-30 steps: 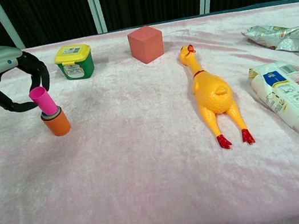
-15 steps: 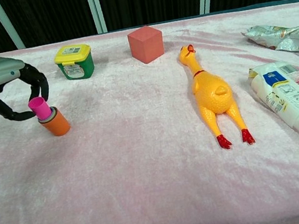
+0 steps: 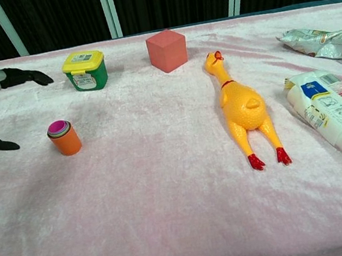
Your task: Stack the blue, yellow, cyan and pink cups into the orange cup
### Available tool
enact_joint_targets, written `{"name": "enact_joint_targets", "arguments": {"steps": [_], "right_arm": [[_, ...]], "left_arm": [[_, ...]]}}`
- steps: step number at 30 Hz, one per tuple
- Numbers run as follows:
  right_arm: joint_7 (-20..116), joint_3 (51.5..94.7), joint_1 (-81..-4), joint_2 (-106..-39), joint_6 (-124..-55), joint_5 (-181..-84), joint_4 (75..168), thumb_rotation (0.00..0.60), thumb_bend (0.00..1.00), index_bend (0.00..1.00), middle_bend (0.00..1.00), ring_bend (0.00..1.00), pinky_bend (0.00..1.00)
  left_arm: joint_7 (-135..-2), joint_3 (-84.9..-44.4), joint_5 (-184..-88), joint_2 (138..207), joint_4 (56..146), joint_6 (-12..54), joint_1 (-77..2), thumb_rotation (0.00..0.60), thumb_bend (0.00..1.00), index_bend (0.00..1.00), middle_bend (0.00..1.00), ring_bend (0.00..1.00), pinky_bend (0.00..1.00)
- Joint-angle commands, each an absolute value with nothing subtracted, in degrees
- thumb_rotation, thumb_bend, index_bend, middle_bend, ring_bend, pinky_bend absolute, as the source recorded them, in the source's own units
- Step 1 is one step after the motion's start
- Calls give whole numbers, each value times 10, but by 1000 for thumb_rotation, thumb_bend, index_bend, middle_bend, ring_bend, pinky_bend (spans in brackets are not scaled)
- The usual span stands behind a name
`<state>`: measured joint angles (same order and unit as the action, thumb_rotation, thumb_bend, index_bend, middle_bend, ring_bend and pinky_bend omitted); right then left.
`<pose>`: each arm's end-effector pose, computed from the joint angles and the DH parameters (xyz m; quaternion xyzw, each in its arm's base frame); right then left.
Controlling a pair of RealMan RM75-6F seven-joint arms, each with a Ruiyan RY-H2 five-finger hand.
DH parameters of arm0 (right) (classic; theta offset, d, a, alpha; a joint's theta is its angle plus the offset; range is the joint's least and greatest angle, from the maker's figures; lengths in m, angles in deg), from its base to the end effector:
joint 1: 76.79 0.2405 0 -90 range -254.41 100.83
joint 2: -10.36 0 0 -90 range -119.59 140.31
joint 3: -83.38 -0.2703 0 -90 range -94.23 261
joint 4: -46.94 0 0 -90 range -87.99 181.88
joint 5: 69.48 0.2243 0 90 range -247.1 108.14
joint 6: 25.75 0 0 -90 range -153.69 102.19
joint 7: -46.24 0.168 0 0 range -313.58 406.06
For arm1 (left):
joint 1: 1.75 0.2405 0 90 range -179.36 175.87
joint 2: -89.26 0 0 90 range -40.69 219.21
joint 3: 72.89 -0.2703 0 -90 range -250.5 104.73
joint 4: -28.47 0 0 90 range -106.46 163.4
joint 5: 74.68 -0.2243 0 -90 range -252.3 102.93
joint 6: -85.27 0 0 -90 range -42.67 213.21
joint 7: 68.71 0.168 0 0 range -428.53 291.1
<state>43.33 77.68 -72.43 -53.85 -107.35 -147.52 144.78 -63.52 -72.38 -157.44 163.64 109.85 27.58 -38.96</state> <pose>-0.3301 -0.2124 0.1476 0.5476 -0.4408 0.3746 0.6045 -0.2359 0.3594 0.0354 -0.7932 -0.2984 -0.3221 0.4219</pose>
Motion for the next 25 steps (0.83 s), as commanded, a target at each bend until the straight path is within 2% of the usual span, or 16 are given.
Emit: {"name": "enact_joint_targets", "arguments": {"steps": [1, 9, 15, 18, 25], "right_arm": [[430, 778, -724, -540, -1074, -1478, 1448, 600, 261, 35, 56, 160, 213], [425, 778, -725, -541, -1078, -1477, 1449, 600, 261, 36, 55, 160, 214], [422, 778, -726, -542, -1081, -1481, 1448, 600, 261, 35, 55, 160, 214], [419, 779, -726, -544, -1091, -1494, 1442, 600, 261, 35, 55, 160, 214], [421, 781, -728, -546, -1097, -1504, 1435, 600, 261, 34, 56, 160, 214]], "left_arm": [[-623, -721, -1576, 1585, 1149, 205, -347, 600, 106, 98, 112, 60, 123], [-604, -743, -1580, 1518, 1223, 128, -277, 600, 106, 98, 113, 60, 103], [-621, -766, -1596, 1503, 1242, 60, -213, 600, 106, 98, 113, 56, 91], [-650, -776, -1601, 1503, 1242, 1, -164, 600, 106, 98, 113, 49, 89], [-675, -784, -1602, 1493, 1247, -33, -119, 600, 106, 98, 113, 49, 88]]}}
